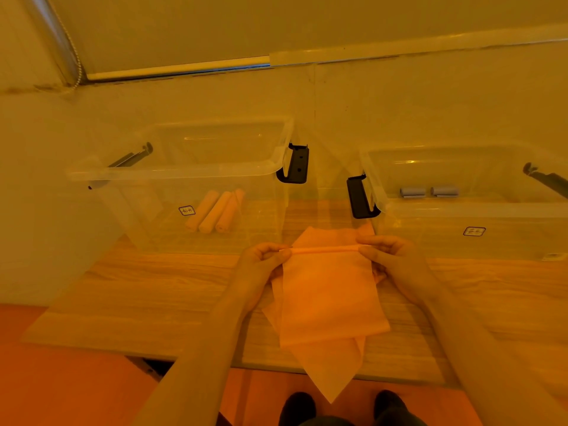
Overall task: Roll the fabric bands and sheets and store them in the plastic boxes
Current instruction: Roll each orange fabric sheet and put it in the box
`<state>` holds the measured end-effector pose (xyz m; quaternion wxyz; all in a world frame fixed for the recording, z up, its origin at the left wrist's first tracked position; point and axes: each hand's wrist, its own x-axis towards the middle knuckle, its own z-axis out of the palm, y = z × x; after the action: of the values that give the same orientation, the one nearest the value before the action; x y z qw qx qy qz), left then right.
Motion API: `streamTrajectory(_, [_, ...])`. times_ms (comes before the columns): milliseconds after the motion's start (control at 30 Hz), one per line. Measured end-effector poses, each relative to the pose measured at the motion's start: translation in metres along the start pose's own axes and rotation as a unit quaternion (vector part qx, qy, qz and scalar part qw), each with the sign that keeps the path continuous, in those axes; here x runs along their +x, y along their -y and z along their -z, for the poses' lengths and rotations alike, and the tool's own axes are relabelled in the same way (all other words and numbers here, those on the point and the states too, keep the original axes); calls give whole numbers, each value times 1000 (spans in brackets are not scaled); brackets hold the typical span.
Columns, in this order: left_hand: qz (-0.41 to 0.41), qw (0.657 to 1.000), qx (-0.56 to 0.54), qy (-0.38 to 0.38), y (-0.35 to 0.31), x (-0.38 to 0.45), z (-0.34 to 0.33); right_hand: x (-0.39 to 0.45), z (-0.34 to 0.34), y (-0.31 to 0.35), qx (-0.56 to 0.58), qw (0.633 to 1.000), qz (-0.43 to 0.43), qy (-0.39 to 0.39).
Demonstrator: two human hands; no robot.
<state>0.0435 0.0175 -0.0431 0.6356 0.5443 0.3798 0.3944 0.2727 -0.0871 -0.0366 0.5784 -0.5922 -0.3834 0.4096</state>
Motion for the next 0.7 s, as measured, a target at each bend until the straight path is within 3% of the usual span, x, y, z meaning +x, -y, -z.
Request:
streamTrajectory(233, [-29,999,28,31,-1,-2,-2,-1,-2,1,0,1000,-10,4])
streamTrajectory(533, [31,999,-37,14,1,2,1,1,1,-2,8,1000,-13,6])
streamTrajectory(700, [7,1000,-17,15,1,1,0,-1,-1,0,37,999,-13,16])
